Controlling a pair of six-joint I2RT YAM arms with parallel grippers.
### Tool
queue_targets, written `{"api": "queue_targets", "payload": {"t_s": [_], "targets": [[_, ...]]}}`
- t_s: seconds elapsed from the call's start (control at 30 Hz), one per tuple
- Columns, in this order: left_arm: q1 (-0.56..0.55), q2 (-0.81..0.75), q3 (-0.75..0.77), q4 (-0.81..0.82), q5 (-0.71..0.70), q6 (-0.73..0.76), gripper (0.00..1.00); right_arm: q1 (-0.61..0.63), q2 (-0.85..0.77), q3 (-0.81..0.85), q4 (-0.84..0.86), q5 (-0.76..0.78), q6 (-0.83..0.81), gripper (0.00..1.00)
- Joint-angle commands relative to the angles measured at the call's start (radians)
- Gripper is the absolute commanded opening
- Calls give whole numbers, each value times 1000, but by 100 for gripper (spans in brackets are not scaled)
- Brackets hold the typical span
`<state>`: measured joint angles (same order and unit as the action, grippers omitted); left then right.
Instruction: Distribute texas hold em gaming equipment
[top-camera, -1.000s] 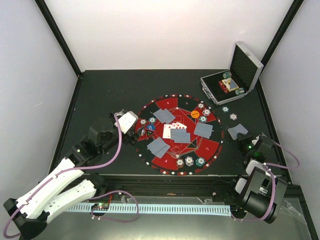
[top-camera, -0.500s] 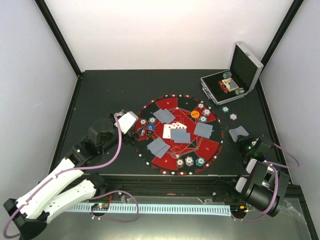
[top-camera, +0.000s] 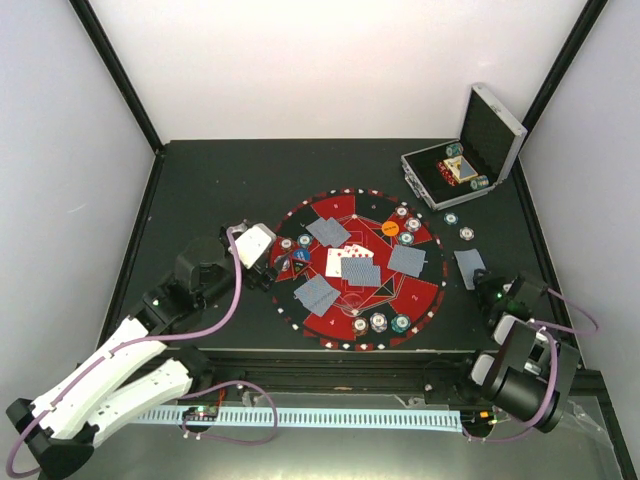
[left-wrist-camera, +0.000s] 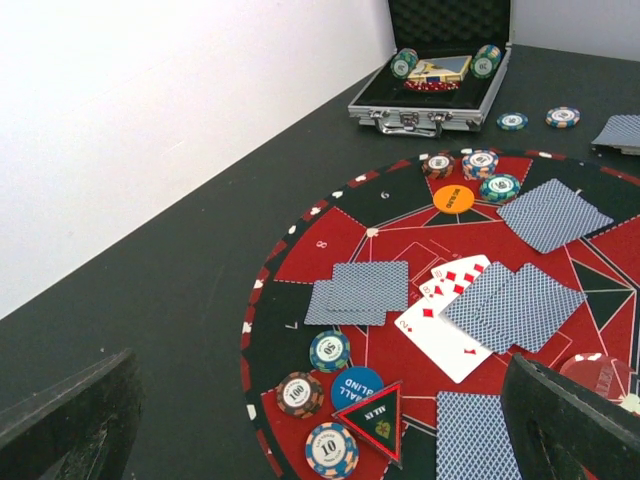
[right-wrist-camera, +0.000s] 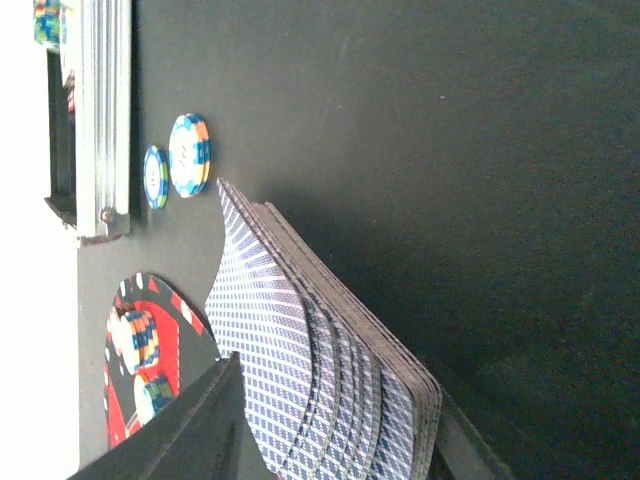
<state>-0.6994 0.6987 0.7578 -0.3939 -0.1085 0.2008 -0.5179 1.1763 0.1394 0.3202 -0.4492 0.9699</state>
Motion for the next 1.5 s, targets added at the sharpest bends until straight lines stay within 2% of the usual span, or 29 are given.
{"api": "queue_targets", "payload": {"t_s": [0.0, 0.17, 0.3, 0.5, 0.67, 0.77, 0.9, 1.07, 1.17, 1.27, 1.37, 1.47], "targets": [[6, -16, 0, 24, 6, -8, 99, -4, -42, 23, -154, 68, -20, 51], [7, -20, 0, 25, 8, -8, 99, -4, -146, 50, -325, 140, -30, 67], [6, -25, 0, 27, 11, -7, 99, -5, -204, 94, -480, 188, -52, 76], [7, -31, 0, 26, 14, -15, 99, -4, -222, 186, -672, 274, -93, 83], [8, -24, 5, 25, -9, -42, 99, -1, -248, 295, -764, 300, -245, 85], [22, 18, 44, -5, -12, -127, 99, 19, -308, 368, -786, 300, -348, 86], [69, 78, 64, -10, 30, -309, 99, 120, -378, 480, -757, 330, -427, 88], [214, 165, 44, 84, 106, -420, 99, 216, -354, 539, -596, 289, -540, 88], [379, 257, 35, 161, 187, -441, 99, 259, -312, 561, -496, 279, -633, 89], [525, 324, -7, 284, 249, -444, 99, 311, -289, 558, -393, 331, -734, 89], [696, 388, -80, 445, 361, -451, 99, 350, -291, 508, -265, 380, -818, 89], [856, 437, -138, 538, 363, -456, 99, 375, -299, 416, -108, 388, -868, 89]]}}
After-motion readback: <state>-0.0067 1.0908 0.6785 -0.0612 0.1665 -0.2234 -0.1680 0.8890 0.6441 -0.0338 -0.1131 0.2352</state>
